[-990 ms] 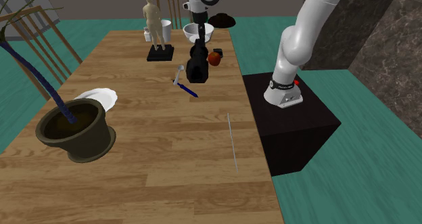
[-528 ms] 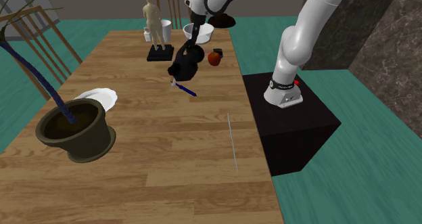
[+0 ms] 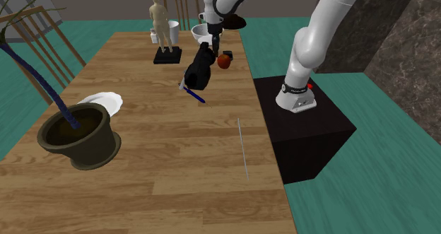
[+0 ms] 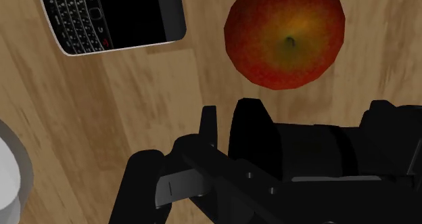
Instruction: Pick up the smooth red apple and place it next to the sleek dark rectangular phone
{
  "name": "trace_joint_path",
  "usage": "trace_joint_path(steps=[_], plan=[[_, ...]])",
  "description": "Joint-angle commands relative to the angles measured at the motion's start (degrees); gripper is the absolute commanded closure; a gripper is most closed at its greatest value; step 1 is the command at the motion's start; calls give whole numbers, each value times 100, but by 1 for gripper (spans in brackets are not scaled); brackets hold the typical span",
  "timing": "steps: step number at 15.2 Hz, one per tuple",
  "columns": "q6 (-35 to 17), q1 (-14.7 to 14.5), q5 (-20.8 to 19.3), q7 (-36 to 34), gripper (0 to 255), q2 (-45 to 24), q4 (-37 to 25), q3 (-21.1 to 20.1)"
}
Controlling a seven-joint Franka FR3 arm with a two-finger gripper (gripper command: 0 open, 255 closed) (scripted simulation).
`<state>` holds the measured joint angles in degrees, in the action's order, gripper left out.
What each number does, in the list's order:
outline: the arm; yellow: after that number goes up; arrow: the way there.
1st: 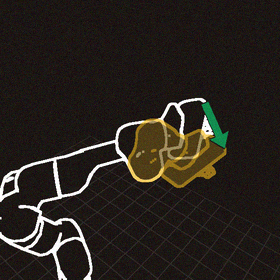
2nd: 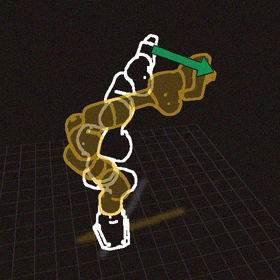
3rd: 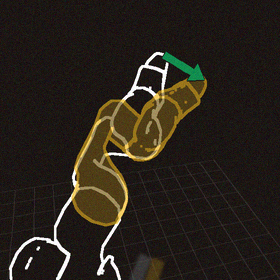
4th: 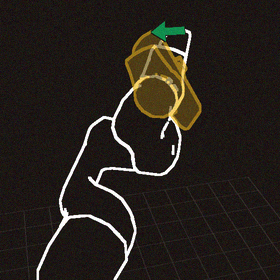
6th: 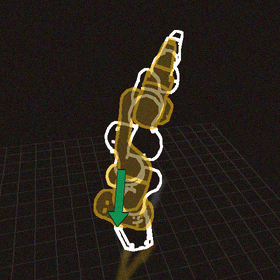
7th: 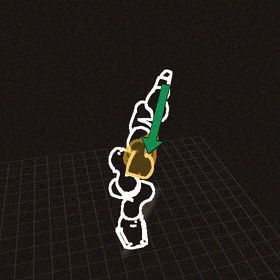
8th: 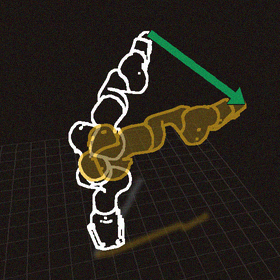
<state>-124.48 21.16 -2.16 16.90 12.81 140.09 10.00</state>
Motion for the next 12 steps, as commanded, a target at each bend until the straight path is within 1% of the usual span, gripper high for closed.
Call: trace_joint_path(steps=[1,7,12], plan=[[170,9,2,19,0,-49,47,15],[-341,3,35,49,0,-295,315,34],[-391,2,39,52,0,-321,339,36]])
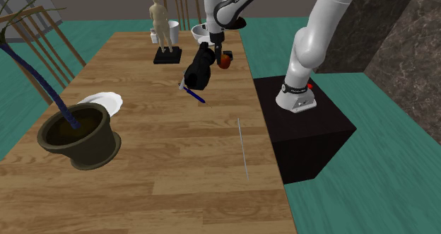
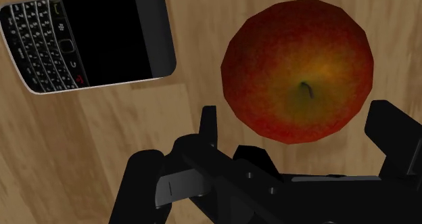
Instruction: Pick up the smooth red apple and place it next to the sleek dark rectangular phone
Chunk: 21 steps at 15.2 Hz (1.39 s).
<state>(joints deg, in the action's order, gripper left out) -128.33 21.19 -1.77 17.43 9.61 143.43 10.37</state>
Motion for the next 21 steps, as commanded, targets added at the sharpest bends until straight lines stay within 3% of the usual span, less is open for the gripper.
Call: trace_joint_path(steps=[1,3,4,13,21], plan=[[-6,0,0,-1,0,-1,4,0],[-4,0,0,-1,0,0,3,0],[-4,0,0,-1,255,0,3,0],[-6,0,0,-1,255,-1,4,0],[677,10,-55,-53,255,396,-286,-32]])
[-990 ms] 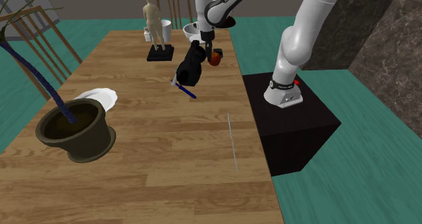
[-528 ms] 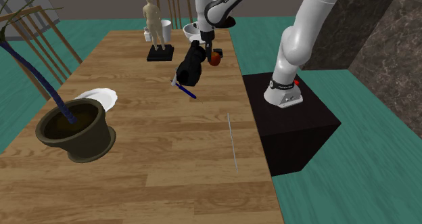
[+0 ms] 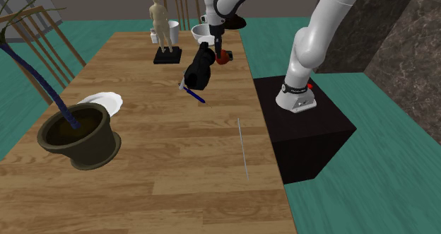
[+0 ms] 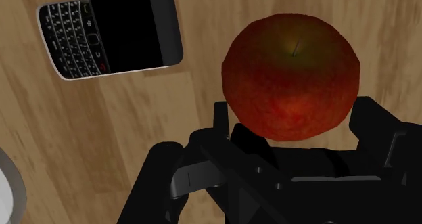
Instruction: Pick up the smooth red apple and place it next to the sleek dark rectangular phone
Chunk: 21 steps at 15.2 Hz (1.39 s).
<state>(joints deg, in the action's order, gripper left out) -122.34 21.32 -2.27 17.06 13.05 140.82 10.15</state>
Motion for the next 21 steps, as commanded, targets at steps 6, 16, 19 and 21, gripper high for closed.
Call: trace_joint_path(steps=[6,16,19,21], plan=[[580,0,-27,-42,255,285,-294,-36],[1393,-1,-40,-70,255,558,-836,-76],[1631,-3,-40,-75,255,612,-1021,-87],[1713,-4,-39,-76,255,629,-1086,-91]])
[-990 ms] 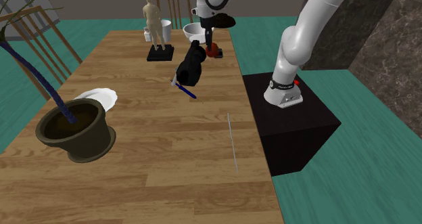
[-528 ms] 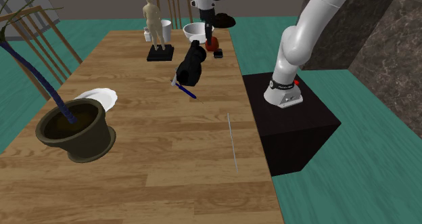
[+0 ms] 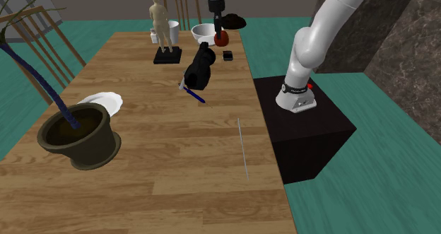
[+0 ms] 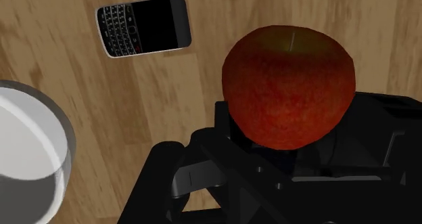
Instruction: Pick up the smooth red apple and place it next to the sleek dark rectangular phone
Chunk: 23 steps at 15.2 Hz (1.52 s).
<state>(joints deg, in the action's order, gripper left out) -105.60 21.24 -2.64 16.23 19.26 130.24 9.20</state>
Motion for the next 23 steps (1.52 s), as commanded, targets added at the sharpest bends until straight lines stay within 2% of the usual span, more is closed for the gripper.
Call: trace_joint_path(steps=[1,13,21,23], plan=[[42,66,-48,143,255,1,-42,99],[45,741,-404,1859,255,-565,-685,1256],[71,1180,-202,3219,255,-1546,-1701,2044],[-81,1188,-190,3224,255,-1578,-1577,2048]])
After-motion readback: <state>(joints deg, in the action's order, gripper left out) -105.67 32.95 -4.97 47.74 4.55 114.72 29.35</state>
